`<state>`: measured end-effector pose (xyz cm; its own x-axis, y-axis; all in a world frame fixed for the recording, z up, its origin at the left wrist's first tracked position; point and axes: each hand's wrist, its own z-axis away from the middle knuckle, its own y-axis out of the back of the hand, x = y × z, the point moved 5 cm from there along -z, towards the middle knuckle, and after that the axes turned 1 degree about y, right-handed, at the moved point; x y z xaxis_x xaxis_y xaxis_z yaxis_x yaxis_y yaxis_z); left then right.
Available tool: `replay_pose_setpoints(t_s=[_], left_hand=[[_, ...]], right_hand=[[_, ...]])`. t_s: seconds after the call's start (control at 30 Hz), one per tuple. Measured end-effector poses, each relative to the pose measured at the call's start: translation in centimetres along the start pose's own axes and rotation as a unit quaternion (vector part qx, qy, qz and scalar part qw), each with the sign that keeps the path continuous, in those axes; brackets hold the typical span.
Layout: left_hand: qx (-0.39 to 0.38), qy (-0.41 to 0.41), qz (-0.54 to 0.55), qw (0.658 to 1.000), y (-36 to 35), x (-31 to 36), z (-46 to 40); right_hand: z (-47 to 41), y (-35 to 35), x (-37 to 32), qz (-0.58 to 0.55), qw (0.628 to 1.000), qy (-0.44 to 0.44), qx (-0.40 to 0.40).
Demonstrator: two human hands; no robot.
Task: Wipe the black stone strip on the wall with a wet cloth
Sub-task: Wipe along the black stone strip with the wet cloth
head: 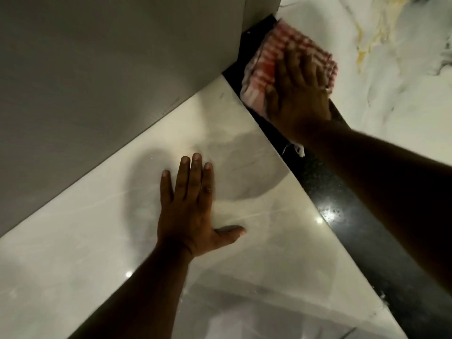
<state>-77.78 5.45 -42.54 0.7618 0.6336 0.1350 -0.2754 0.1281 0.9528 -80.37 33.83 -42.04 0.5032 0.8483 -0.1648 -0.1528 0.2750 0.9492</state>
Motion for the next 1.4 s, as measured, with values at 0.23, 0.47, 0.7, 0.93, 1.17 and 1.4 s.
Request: replay_pose_setpoints(t_s=[0.23,0.47,0.7,0.93,1.17,1.4], left_hand=[[-0.007,0.0,-0.005,1.0,-0.1,0.0,0.1],[-0.033,0.002,-0.018,0.999,-0.3,-0.1,0.0],[-0.038,0.013,-0.015,0.999,-0.1,0.2,-0.2],[-0.038,0.015,-0.043,0.998,0.0,0.1,-0.1],[-0.032,0.016,-0.046,0.998,0.1,0.2,-0.1],[0.0,0.012,-0.052,0.999,0.1,0.5,0.2]], right_hand=[[-4.3,1.0,-3.3,0.089,0.982,0.163,-0.018],[-2.2,1.0,2.8,-0.018,0.999,-0.026,0.026],[12.9,-3.7,-2.7,-0.034,0.999,0.035,0.017],[3.7,-1.8,0.7,-0.011,0.999,0.01,0.032],[18.3,-3.5,7.9,-0.052,0.986,-0.14,0.077],[18.0,-4.8,2.5,-0.039,0.997,-0.001,0.059]])
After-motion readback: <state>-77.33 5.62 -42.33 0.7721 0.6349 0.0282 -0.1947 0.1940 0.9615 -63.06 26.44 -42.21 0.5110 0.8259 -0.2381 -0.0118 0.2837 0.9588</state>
